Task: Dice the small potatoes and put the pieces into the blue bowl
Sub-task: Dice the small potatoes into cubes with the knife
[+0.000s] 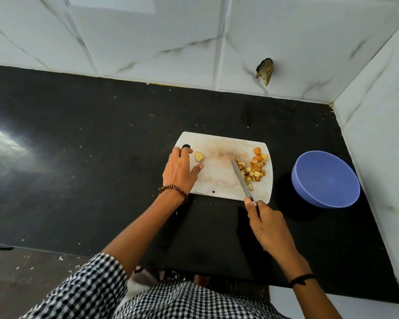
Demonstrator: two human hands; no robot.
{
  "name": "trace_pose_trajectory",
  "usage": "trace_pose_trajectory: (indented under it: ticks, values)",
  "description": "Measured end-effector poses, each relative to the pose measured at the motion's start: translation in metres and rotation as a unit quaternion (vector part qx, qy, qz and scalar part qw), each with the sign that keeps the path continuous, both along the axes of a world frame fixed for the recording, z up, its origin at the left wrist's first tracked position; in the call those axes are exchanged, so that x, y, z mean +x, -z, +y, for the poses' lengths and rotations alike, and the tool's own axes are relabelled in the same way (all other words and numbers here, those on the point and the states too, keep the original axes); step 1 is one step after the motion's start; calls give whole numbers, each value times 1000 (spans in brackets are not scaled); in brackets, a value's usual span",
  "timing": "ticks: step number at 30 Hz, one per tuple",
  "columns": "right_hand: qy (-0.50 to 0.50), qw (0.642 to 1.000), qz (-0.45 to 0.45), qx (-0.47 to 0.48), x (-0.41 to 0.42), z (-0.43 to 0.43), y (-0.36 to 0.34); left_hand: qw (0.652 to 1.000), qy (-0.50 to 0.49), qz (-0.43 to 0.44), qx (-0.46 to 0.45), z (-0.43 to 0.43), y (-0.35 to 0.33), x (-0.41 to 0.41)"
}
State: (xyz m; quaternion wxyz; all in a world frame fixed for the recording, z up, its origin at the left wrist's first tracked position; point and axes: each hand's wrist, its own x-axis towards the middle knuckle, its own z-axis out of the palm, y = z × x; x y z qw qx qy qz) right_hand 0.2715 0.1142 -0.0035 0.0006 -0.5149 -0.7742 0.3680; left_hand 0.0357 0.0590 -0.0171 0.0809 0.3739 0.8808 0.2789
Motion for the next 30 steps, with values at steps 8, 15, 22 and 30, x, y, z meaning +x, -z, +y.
trace_pose_trajectory:
  ticks: [8,15,22,30]
  values:
    - [-3,998,56,-22,-9,-9,-4,998,62,-21,-23,19,-2,-14]
    - [4,997,79,-15,-16,-15,-5,991,125,-36,38,17,-1,-11]
    - [50,994,76,-59,-17,-14,2,988,136,-41,64,3,5,-1]
    - [34,992,99,-64,-28,-17,-8,989,65,-128,28,-13,7,-1]
